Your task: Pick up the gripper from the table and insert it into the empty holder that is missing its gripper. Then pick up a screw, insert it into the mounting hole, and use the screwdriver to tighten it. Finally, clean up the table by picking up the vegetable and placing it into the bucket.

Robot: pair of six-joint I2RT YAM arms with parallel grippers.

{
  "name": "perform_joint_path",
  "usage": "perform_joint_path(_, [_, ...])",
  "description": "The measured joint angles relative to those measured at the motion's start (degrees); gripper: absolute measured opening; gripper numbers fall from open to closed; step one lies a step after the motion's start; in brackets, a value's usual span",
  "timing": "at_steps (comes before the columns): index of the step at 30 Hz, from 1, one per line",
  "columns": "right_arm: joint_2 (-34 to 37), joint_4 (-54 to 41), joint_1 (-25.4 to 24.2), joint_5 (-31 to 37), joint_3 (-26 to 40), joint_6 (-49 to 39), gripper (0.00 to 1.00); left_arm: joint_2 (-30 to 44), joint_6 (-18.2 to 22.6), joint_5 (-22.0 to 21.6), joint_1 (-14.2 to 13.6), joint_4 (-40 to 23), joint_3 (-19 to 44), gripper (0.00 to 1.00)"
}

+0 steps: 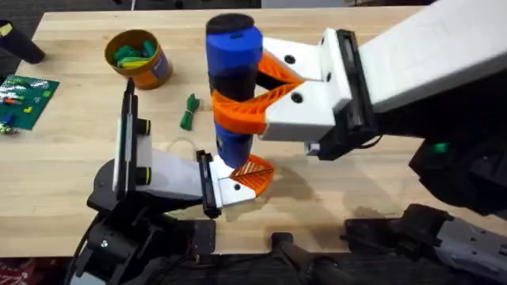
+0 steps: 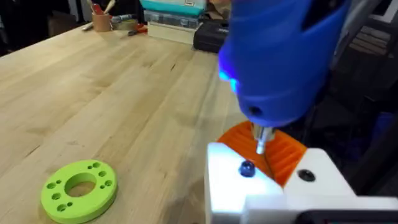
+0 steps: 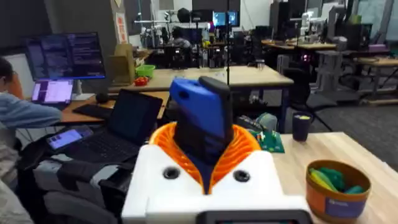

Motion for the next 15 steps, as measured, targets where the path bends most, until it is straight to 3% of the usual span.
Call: perform_joint_path(15, [0.34, -1.17, 0.0, 0.01, -0.01, -1.8, 0.033, 0.0, 0.0, 0.0, 0.0, 0.0, 0.0, 0.014])
